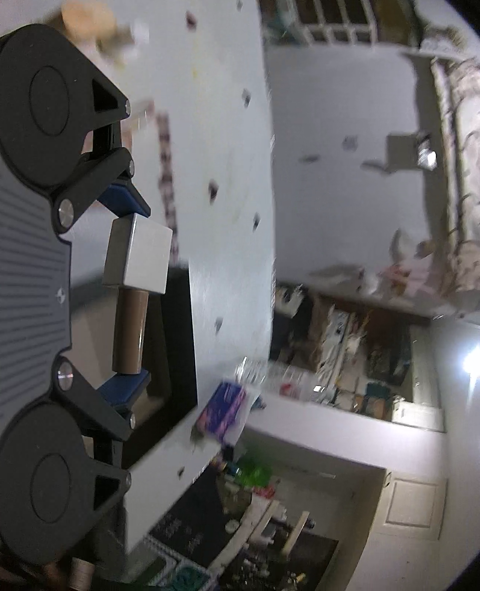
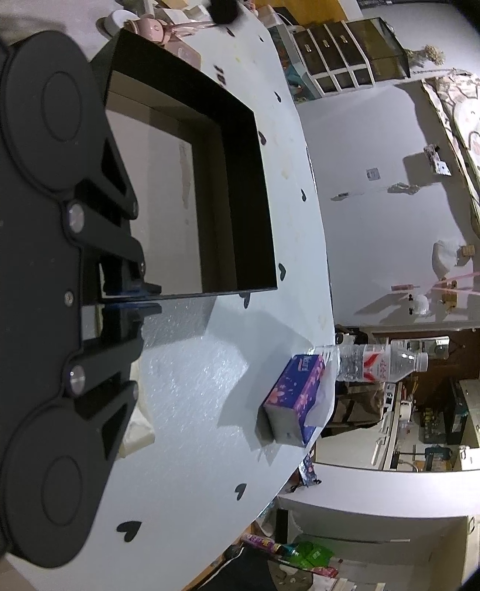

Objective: Organize rigid objects
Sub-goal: 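Carry the white block into the black box and open the left tool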

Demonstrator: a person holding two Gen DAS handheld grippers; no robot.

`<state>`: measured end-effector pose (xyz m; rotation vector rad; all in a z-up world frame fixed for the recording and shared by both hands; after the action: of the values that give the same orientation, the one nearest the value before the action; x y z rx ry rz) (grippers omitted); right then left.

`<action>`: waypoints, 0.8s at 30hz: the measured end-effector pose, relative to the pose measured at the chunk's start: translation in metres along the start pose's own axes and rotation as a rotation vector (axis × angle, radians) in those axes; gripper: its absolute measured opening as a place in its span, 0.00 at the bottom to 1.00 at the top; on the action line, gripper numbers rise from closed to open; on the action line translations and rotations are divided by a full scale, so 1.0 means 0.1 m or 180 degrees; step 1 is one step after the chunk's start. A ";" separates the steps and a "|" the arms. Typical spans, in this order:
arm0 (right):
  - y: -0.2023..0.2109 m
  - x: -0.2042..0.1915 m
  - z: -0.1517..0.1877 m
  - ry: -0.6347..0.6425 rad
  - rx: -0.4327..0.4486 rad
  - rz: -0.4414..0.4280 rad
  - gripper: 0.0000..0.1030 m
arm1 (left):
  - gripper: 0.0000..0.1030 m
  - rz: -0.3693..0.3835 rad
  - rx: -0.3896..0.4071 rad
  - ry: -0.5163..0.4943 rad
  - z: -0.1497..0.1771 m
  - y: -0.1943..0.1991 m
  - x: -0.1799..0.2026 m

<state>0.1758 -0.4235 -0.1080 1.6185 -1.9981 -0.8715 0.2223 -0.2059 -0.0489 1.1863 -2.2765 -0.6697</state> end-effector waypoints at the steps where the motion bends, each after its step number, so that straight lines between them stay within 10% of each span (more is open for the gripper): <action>1: 0.00 -0.01 0.00 0.0012 -0.0001 -0.0007 0.04 | 0.84 0.0039 -0.0071 0.0049 -0.04 -0.10 0.07; 24: -0.08 0.03 -0.03 0.0077 -0.0118 -0.0281 0.05 | 0.87 0.0144 -0.0881 0.1513 -0.12 -1.82 0.57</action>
<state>0.1825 -0.4276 -0.1114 1.6993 -1.8955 -0.9111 0.3103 -0.3481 -0.1412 1.0269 -1.7481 -0.5878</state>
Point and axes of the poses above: each gripper's, at about its wrist camera, not at the fingertips, and y roughly against the way its jaws point, x to its right, z to its underside, the point moved 9 cm from there along -y, roughly the way its jaws point, and after that the axes turned 6 degrees about -x, right-handed, at the moved point
